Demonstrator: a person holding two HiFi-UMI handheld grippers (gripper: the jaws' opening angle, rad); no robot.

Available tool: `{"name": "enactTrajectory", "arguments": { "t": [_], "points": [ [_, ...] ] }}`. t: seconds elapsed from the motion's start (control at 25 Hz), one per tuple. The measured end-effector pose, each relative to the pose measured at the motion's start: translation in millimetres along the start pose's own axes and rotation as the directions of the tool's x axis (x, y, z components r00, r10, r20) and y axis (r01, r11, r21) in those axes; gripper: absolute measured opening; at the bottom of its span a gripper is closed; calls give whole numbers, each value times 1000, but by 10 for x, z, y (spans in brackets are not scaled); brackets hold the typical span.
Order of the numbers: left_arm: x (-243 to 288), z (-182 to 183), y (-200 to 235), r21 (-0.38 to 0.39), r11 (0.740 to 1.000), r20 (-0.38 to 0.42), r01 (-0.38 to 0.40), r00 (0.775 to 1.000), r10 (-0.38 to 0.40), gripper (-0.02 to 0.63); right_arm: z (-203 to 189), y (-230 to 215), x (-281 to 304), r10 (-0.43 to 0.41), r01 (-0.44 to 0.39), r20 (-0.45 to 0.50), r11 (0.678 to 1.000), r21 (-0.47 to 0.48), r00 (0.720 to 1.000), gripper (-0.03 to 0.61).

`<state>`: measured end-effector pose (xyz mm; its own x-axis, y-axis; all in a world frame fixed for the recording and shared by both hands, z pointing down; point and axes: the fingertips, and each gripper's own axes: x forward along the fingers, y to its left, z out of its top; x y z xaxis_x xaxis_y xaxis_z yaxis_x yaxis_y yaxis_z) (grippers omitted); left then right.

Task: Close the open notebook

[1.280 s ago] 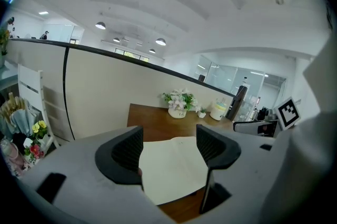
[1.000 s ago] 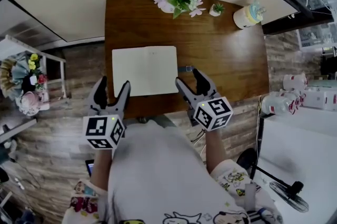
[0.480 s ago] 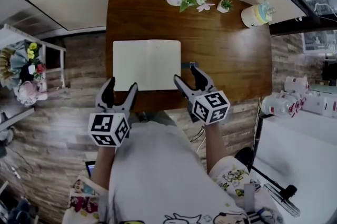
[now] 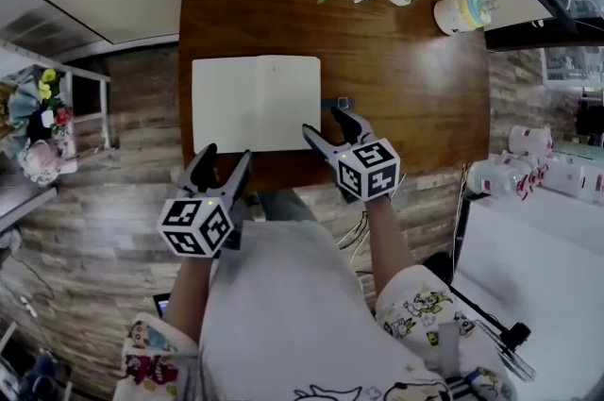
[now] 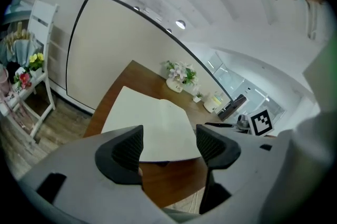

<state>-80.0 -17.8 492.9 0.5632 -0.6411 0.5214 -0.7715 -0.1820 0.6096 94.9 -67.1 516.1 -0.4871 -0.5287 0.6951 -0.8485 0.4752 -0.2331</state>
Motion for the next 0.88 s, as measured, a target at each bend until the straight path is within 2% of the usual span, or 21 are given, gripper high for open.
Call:
{"name": "enactTrajectory", "arguments": {
  "t": [0.36, 0.72, 0.88],
  "points": [
    [129, -274, 2, -180, 983, -17, 27, 999, -30, 291, -210, -118, 269, 9, -17, -115, 997, -71, 993, 270],
    [211, -459, -1, -349, 936, -8, 46, 999, -52, 291, -300, -278, 471, -3, -23, -208, 992, -125, 978, 270],
    [219, -523, 11, -401, 914, -4, 51, 998, -58, 291, -320, -276, 511, 19, -51, -250, 991, -122, 968, 270]
  ]
}}
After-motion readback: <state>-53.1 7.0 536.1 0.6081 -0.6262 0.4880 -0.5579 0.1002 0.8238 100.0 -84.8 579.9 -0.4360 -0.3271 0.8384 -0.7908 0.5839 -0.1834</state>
